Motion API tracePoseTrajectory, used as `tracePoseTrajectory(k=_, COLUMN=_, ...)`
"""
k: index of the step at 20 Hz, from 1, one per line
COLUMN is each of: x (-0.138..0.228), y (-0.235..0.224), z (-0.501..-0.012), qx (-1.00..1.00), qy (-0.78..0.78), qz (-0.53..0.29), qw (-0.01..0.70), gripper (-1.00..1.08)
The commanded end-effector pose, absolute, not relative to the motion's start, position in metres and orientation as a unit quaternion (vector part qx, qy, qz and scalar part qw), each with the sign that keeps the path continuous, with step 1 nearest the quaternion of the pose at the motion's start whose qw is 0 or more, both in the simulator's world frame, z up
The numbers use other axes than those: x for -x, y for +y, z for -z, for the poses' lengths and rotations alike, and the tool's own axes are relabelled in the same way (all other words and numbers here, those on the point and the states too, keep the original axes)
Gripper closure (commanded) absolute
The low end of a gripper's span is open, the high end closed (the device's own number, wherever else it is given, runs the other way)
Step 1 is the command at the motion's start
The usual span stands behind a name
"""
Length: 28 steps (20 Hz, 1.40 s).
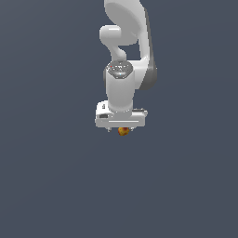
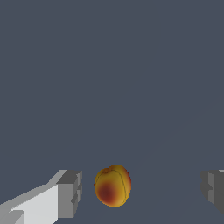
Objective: Pick up the object and move it to a goal position.
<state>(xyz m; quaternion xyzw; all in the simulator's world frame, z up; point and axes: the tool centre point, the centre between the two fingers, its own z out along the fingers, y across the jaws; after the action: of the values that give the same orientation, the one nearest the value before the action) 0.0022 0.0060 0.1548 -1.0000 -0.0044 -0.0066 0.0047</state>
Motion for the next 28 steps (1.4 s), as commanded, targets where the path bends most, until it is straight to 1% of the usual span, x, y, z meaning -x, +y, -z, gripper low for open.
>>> tracePoseTrajectory(k=1, x=-0.002, y=0.006, z=-0.155, qx=1.000, qy=-0.004, qz=0.007, qw=0.005, gripper=-0.92)
tracePoseTrajectory(k=10, x=-0.003, y=-0.025, z=-0.158, qx=1.000, qy=0.007, qz=0.004, qw=0.002, gripper=-0.92)
tracePoseTrajectory(k=19, x=-0.002, y=-0.022, z=-0.156, qx=1.000, qy=0.018, qz=0.004, qw=0.002, gripper=-0.92)
tracePoseTrajectory(k=28, x=0.007, y=-0.016, z=-0.147, qx=0.997, qy=0.078, qz=0.003, qw=0.003, gripper=-0.92)
